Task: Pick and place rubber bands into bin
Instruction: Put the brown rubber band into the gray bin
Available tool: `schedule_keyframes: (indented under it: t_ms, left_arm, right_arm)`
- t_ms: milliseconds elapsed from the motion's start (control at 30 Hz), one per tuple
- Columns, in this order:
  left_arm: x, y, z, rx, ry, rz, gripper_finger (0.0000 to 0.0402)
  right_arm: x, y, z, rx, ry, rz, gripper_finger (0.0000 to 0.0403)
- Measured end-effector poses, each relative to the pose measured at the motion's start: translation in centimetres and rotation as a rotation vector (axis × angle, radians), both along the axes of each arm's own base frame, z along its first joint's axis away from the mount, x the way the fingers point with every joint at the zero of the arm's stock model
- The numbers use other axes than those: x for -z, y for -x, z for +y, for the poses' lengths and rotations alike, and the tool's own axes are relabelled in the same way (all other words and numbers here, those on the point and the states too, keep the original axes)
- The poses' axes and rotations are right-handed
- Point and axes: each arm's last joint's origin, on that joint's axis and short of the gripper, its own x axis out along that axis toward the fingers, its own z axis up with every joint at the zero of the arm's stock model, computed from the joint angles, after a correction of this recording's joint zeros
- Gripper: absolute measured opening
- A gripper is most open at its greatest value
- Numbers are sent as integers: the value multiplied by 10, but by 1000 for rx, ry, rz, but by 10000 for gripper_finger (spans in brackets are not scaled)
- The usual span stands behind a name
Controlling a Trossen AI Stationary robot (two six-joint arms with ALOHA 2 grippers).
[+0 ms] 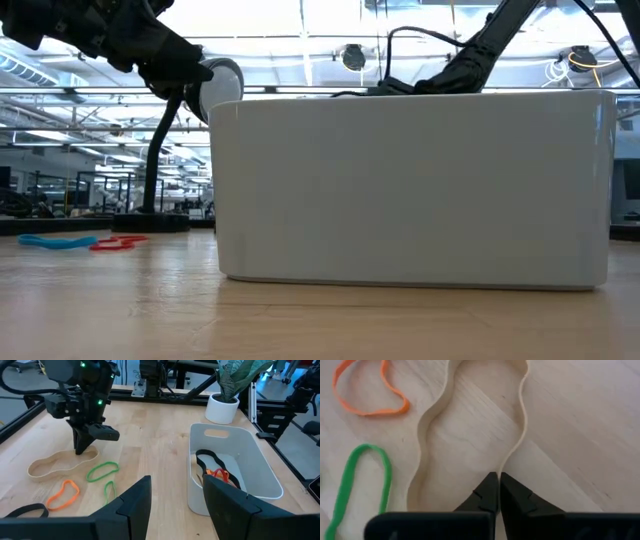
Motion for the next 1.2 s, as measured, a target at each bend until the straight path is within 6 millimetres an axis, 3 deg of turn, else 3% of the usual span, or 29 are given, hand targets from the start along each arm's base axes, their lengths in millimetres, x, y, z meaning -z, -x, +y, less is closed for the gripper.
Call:
schedule_keyframes:
  t_ms: [133, 400, 600, 833, 1067, 1200]
  left_arm:
    - [0, 0, 0, 0, 0, 0, 184]
    - [0, 0, 0, 2, -34, -3, 184]
    - [0, 0, 0, 14, -72, -5, 184]
    - [0, 0, 0, 14, -72, -5, 184]
    - [0, 0, 0, 14, -73, -5, 184]
    - [0, 0, 0, 14, -73, -5, 184]
  right_arm:
    - [-18, 3, 10, -66, -1, -32, 3]
    - [-94, 15, 31, -127, 156, -259, 1]
    - [-153, 40, 53, -188, 225, -482, 1]
    - [-206, 67, 77, -284, 300, -678, 1]
    - [-251, 64, 102, -451, 370, -731, 0]
    - [-262, 58, 118, -576, 335, -712, 0]
